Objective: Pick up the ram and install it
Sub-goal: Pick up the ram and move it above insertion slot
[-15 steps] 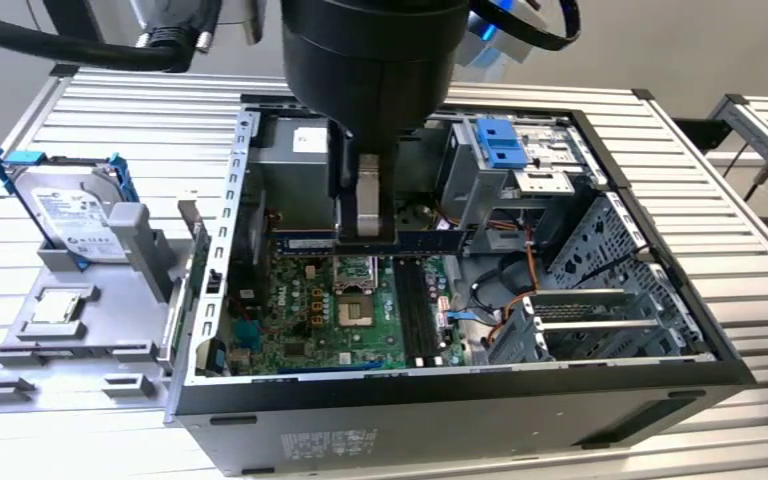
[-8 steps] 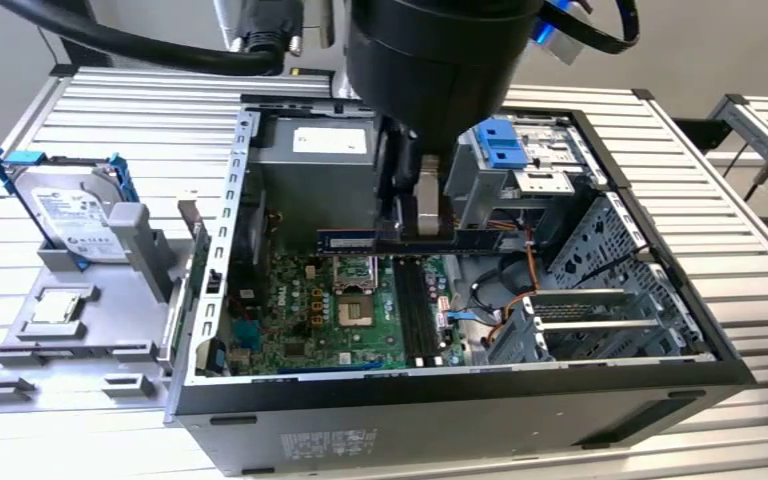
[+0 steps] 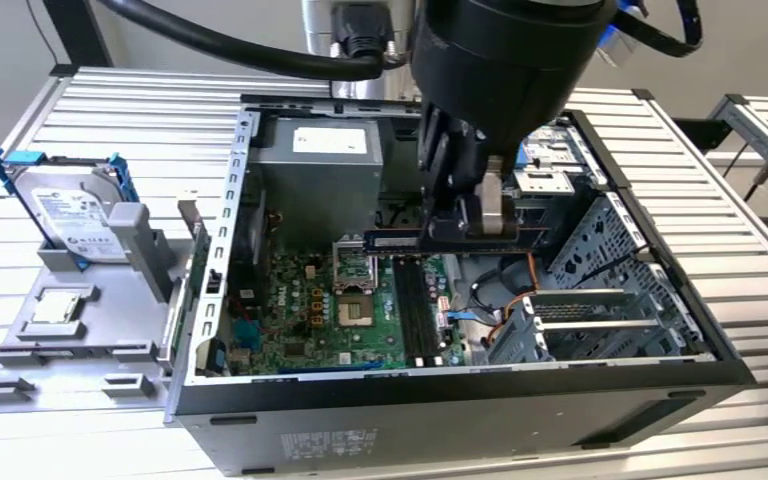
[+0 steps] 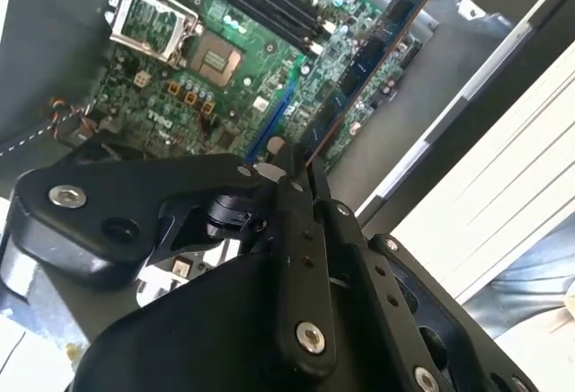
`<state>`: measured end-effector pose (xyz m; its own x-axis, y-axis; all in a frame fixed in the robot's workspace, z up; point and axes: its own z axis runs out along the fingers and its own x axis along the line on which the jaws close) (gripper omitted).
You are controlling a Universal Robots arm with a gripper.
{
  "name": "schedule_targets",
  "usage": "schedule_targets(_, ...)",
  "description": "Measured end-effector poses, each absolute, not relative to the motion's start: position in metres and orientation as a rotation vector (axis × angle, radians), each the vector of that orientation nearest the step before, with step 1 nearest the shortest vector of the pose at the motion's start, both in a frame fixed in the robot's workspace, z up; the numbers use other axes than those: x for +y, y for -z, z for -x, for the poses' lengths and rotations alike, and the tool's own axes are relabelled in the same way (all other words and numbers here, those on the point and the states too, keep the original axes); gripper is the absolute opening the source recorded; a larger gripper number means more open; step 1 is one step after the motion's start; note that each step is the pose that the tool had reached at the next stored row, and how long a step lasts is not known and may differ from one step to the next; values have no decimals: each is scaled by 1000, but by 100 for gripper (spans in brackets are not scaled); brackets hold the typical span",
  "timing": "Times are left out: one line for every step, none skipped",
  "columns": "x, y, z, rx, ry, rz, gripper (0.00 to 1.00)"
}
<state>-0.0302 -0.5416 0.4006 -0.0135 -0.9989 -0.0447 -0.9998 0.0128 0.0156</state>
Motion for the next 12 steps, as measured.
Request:
schedule_targets(-542, -401, 27, 2221, -66, 2192, 0)
schedule_targets(-542, -401, 23, 2221, -66, 2192, 0)
schedule_targets(-542, -401, 19, 2221, -66, 2191, 0)
schedule_targets(-542, -401, 16, 2221, -66, 2192, 0)
schedule_targets(-542, -400, 13, 2221, -66, 2192, 0)
schedule_targets(-542, -401, 9, 2221, -66, 2192, 0)
schedule_targets(-542, -401, 6, 2221, -66, 2192, 0)
schedule_targets(-542, -400, 3, 2221, -66, 2191, 0)
schedule_targets(-542, -400, 0, 2221, -66, 2192, 0)
schedule_targets(-542, -400, -3, 2221, -66, 2192, 0)
schedule_targets(-541, -400, -6, 2221, -66, 2192, 0)
schedule_targets(-541, -400, -9, 2221, -66, 2192, 0)
